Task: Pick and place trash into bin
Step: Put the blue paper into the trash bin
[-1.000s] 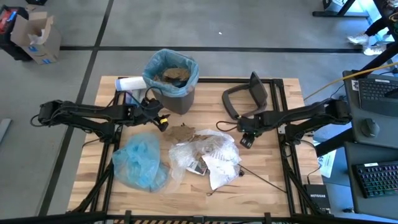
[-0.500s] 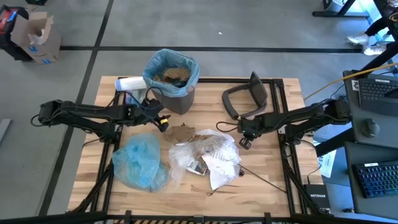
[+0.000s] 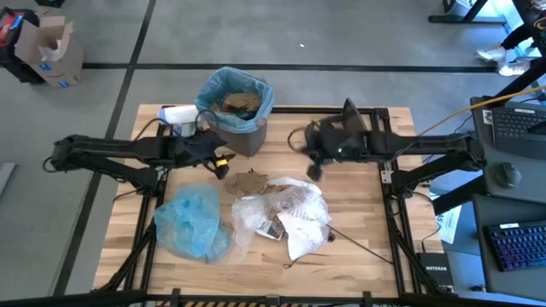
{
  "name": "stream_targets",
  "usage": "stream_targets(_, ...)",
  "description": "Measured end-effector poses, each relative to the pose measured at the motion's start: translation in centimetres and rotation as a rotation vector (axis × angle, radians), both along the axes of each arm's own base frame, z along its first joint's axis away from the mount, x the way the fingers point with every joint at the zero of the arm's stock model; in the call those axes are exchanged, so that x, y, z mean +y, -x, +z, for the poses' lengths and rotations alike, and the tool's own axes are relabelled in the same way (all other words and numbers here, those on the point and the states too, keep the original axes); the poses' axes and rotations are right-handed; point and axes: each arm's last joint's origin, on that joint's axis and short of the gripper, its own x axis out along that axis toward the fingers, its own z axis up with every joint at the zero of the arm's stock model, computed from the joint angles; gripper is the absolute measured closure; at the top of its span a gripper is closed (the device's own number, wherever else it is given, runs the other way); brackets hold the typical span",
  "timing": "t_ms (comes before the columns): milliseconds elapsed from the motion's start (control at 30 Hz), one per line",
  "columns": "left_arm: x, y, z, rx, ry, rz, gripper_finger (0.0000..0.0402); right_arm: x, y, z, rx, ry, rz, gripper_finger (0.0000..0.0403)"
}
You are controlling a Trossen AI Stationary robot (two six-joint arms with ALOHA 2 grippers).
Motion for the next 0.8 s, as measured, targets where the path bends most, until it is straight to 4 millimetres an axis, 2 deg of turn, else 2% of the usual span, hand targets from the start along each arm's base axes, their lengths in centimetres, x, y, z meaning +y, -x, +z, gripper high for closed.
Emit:
stream_targets(67,-0.2,0.5,1.0,-0.007,-0.014,-0.019,0.0149,-0.7,-1.4,2.2,-0.189,0.098,-0.001,0.0401)
stream_targets(200,-0.3,1.7,3.1,-0.063,-0.020,-0.025,0.0149,-2.9,-3.6,4.7,-0.437,0.186,-0.015,0.0401)
stream_targets(333,-0.3,2.7,3.7,-0.087,-0.032,-0.031,0.0149,-5.9,-6.2,5.9,-0.521,0.201,-0.029,0.0401)
stream_targets(500,-0.3,3.3,3.8,-0.079,-0.038,-0.035,0.0149,-9.0,-9.9,6.6,-0.497,0.198,-0.036,0.0400)
stream_targets(633,-0.3,3.3,3.7,-0.061,-0.045,-0.040,0.0149,-10.4,-12.3,6.7,-0.428,0.170,-0.037,0.0392)
stream_targets(800,-0.3,3.3,3.5,-0.036,-0.059,-0.050,0.0149,-11.0,-13.9,6.7,-0.309,0.114,-0.026,0.0325)
